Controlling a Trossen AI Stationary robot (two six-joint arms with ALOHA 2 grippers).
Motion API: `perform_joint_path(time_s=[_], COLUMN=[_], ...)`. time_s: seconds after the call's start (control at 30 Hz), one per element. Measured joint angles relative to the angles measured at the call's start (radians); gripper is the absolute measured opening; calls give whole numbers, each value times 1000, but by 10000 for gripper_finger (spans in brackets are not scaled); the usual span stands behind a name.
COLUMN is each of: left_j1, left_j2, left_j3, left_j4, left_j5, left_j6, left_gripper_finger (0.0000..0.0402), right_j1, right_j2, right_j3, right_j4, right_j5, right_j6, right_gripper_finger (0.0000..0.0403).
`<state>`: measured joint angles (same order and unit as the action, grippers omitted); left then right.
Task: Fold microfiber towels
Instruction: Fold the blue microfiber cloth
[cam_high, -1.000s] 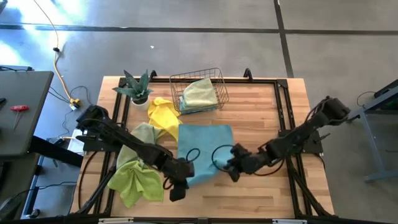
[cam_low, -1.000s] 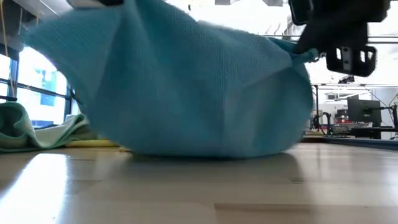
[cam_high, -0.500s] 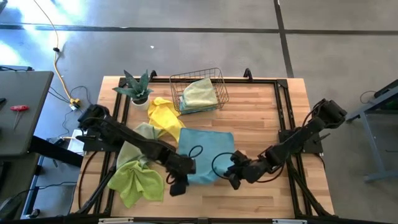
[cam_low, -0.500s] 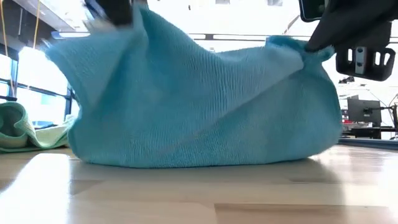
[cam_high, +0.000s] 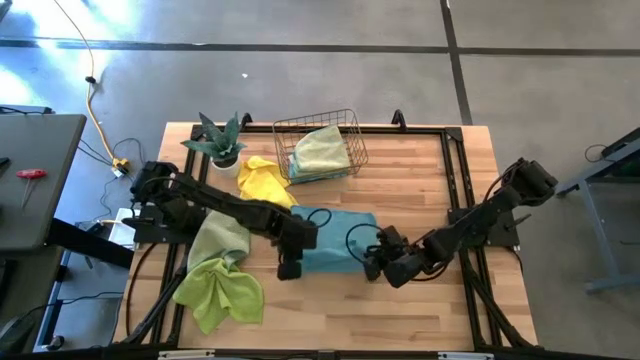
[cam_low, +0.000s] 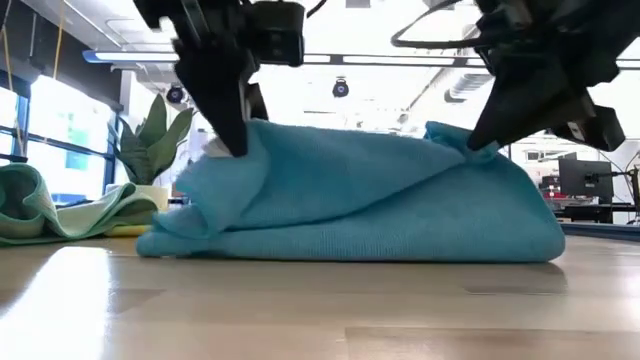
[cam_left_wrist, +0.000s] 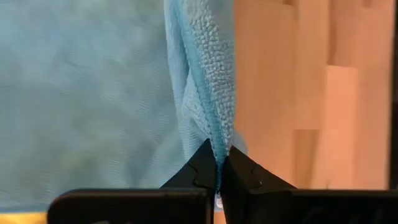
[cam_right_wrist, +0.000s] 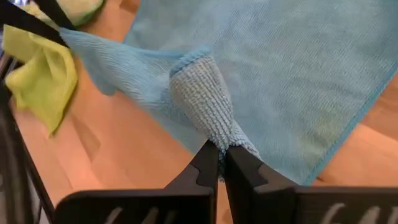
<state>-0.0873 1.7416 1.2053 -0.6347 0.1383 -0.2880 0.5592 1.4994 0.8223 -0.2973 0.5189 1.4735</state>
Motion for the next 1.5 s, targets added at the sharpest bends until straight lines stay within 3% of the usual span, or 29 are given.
perform_joint_path(time_s=[0.37,0.6,0.97,1.3,1.5], left_j1=[164,199,205,205,205], left_j2=[0,-1,-1,-1,-1], left_j3=[0,0,0,0,0], left_j4=[-95,-98,-94,6,-34], left_j5=[3,-5,-191,-225,-373], left_j6=[244,351,524,580,598], left_gripper_finger=[0,0,0,0,14], right_j1=[-49,-79,-102,-101,-101], right_j2=[3,90,130,130,88], right_j3=[0,-1,-1,-1,-1], right_j4=[22,37,48,41,-95], right_j5=[-4,-15,41,26,33], right_j6=[72,97,89,89,86], right_gripper_finger=[2,17,57,126,143])
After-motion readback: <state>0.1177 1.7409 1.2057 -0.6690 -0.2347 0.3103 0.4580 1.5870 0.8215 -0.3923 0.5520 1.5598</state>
